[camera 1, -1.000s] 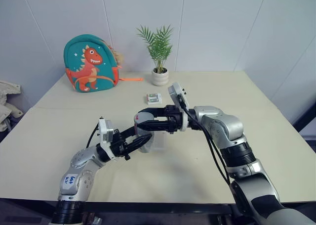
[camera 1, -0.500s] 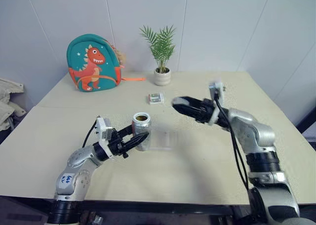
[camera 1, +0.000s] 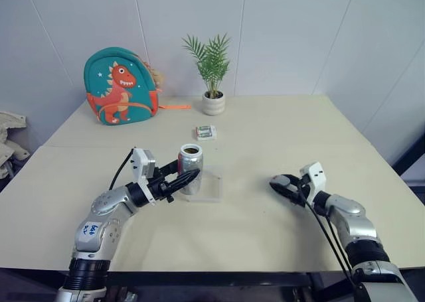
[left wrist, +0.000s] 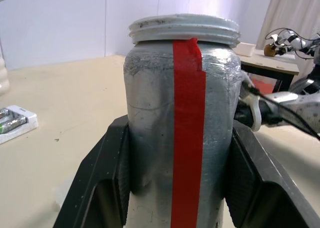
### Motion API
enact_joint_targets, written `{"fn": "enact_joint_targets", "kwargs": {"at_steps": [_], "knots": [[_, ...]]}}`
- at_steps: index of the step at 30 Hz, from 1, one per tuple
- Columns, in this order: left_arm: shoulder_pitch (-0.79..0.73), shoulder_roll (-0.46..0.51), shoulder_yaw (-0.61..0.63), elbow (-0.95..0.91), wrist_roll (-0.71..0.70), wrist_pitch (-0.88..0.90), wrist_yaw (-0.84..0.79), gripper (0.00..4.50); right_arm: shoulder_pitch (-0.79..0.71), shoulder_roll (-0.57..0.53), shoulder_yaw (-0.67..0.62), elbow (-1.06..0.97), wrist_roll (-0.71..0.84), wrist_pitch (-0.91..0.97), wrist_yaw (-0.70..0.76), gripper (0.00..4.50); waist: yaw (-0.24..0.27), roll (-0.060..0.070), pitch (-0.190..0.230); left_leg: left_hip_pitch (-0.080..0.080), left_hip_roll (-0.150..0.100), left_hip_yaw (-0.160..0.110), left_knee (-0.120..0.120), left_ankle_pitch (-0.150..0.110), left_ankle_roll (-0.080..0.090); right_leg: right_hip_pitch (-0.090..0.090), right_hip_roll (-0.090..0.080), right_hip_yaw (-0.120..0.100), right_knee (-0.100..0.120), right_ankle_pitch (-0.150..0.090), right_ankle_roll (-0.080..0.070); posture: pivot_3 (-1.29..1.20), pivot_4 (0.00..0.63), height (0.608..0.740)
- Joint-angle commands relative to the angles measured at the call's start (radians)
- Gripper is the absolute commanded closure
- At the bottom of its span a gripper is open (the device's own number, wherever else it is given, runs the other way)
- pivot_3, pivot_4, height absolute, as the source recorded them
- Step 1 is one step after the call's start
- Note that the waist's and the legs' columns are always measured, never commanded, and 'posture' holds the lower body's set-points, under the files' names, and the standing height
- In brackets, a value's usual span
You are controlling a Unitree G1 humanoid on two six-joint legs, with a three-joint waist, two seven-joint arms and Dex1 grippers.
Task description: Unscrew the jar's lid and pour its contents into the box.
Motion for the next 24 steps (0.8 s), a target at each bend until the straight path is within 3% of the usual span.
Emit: {"fn": "enact_joint_targets", "kwargs": {"at_steps": [1,6,10,14,24], "knots": [[-0.014,-0.004,0.010,-0.028,-0.011,-0.010,-0.001,2.47,-0.019,-0.003,-0.001,0.026,-0.018,-0.068,0.001,1.59,0.003,0.000,0.000,0.000,0.000,0.000,0.000,0.000,0.000,0.000,0.000,0.000,0.000,0.000,0.000,0.00,0.150,0.740],[-0.007,-0.014,0.023,-0.034,0.005,-0.037,0.025,2.47,-0.025,-0.027,-0.022,0.016,0.003,-0.063,0.033,0.03,0.004,0.000,0.000,0.000,0.000,0.000,0.001,0.000,0.000,0.000,0.000,0.001,0.000,0.000,0.001,0.00,0.150,0.740],[-0.003,-0.004,0.024,-0.036,0.064,-0.060,0.087,2.47,-0.019,-0.054,-0.030,-0.065,0.021,-0.039,0.056,0.03,0.004,0.000,0.000,0.000,0.000,0.000,0.001,0.000,0.000,0.000,0.000,0.001,0.000,0.000,0.001,0.00,0.150,0.740],[-0.007,0.033,0.037,-0.064,0.088,-0.001,0.150,2.47,0.004,-0.095,-0.035,-0.272,0.092,0.078,0.115,0.03,0.003,0.000,0.000,0.000,0.000,0.000,0.000,0.000,0.000,0.000,0.000,0.001,0.000,0.000,0.001,0.00,0.150,0.740],[-0.020,0.133,0.135,-0.104,-0.103,0.216,0.094,2.47,0.083,-0.220,-0.026,-0.907,0.270,0.396,0.144,0.03,0.007,0.000,0.000,0.000,0.000,0.000,0.001,-0.001,0.001,0.000,0.000,0.001,-0.001,0.000,0.001,0.00,0.150,0.740]]}}
